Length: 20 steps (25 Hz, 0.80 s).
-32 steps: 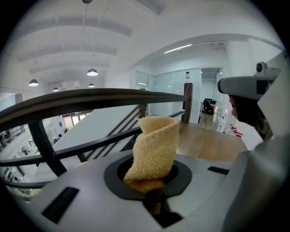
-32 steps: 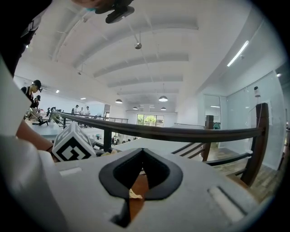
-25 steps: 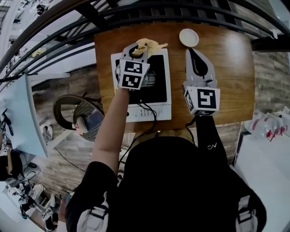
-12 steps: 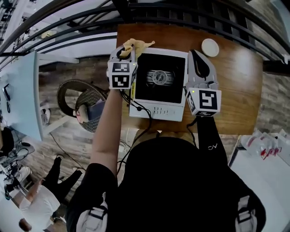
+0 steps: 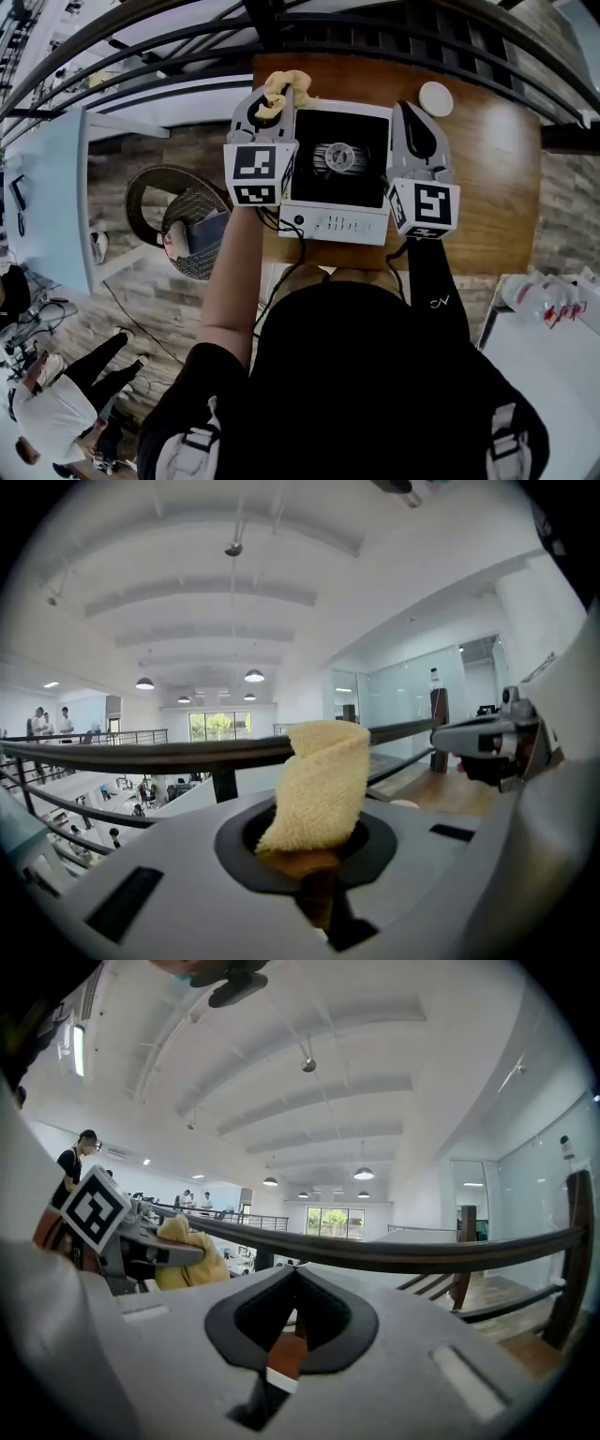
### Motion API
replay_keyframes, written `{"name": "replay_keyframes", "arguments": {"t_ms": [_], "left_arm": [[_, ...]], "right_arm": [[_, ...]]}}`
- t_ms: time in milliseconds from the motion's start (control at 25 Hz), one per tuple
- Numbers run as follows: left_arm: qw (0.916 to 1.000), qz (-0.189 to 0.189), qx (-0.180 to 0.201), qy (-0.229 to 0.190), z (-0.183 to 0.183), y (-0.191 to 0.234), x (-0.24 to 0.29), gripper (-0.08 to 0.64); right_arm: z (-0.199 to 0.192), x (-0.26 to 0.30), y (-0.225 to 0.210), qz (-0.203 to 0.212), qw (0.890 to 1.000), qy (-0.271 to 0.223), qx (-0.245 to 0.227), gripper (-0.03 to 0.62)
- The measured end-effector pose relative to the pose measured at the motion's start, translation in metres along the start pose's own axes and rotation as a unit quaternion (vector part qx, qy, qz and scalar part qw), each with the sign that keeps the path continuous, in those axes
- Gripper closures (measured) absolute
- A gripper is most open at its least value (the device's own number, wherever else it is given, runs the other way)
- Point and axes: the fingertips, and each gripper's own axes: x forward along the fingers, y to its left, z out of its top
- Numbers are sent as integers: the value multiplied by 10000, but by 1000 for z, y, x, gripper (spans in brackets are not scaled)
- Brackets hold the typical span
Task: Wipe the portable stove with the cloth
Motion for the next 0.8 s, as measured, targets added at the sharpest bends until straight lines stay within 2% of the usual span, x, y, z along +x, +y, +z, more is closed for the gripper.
{"name": "replay_keyframes", "arguments": {"t_ms": [120,240,480,800], "left_arm": [[9991,-40,-89,-403,29,-5,-29,531],[9978,-54,-182,-639,43,-11,-59,531],[9967,-86,-58,-809,42,-25,-102,531],[9932,-164,128,-1146,53,-38,-131,531]], "right_arm": [[14,-12,7,-50,9999,-139,-25,589],[29,-27,16,-94,9995,-285,-67,589],[42,-61,33,-171,9989,-402,-174,589],[50,-90,46,-185,9982,-480,-322,589]]}}
